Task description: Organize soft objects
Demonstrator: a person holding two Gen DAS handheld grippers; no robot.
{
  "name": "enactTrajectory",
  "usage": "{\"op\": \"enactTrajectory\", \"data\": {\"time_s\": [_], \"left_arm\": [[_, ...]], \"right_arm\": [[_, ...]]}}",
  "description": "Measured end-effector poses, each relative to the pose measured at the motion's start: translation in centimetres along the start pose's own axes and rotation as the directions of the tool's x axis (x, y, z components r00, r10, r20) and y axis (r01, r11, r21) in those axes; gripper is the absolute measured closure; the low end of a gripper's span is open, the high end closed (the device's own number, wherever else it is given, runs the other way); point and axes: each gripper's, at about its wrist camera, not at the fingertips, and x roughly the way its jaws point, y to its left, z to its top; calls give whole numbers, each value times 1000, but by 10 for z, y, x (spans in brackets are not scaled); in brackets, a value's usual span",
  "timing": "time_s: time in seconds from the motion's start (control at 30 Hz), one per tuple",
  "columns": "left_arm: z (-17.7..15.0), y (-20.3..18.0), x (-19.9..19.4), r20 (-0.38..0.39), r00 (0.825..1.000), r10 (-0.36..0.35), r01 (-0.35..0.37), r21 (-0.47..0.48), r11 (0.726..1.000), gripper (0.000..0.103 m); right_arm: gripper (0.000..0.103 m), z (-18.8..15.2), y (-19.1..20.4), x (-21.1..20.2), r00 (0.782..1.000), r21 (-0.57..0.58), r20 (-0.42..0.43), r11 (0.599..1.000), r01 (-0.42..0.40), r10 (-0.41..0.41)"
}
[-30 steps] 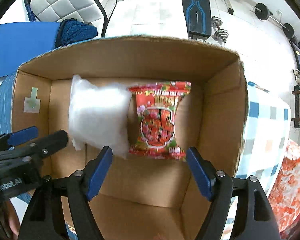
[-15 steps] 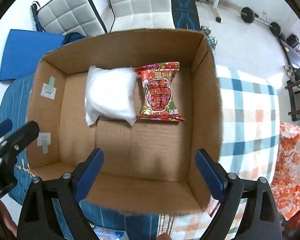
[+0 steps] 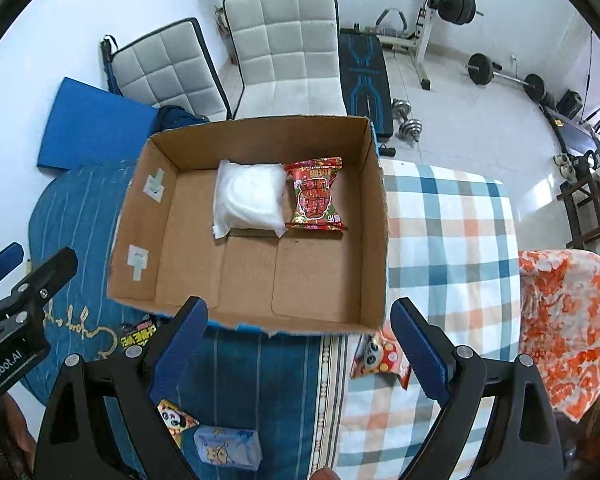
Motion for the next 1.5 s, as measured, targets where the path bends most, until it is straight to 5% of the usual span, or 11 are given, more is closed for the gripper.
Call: {"op": "enactTrajectory", "data": {"time_s": [0.27, 0.47, 0.7, 1.0, 1.1, 1.3, 1.5], "left_arm": [[-18, 16, -12, -13, 1000, -13, 12, -41, 999, 14], [-39, 49, 24, -97, 995, 24, -33, -95, 995, 14], [-71, 66, 89, -234, 971, 55, -84, -120, 989, 14], [-105, 98, 162, -409, 909, 88, -152, -126, 980, 14], [-109, 107, 180, -438, 893, 101, -160, -99, 982, 14], [-116, 107, 216, -476, 872, 113, -97, 59, 994, 14], [-130, 80, 243, -484, 860, 158, 16, 336, 942, 12]], "right_arm": [[8, -30, 2, -29, 999, -11, 33, 999, -36, 36], [8, -52, -48, -19, 1000, 88, -16, 996, -23, 25], [8, -82, -125, 68, 975, 221, -212, 969, 111, -64], [10, -103, -139, 175, 937, 302, -349, 950, 79, 33], [38, -105, -138, 192, 926, 306, -376, 948, 89, 34], [43, -116, -142, 195, 913, 333, -402, 940, 69, 75], [38, -152, -132, 186, 868, 302, -481, 953, 30, 125]]}}
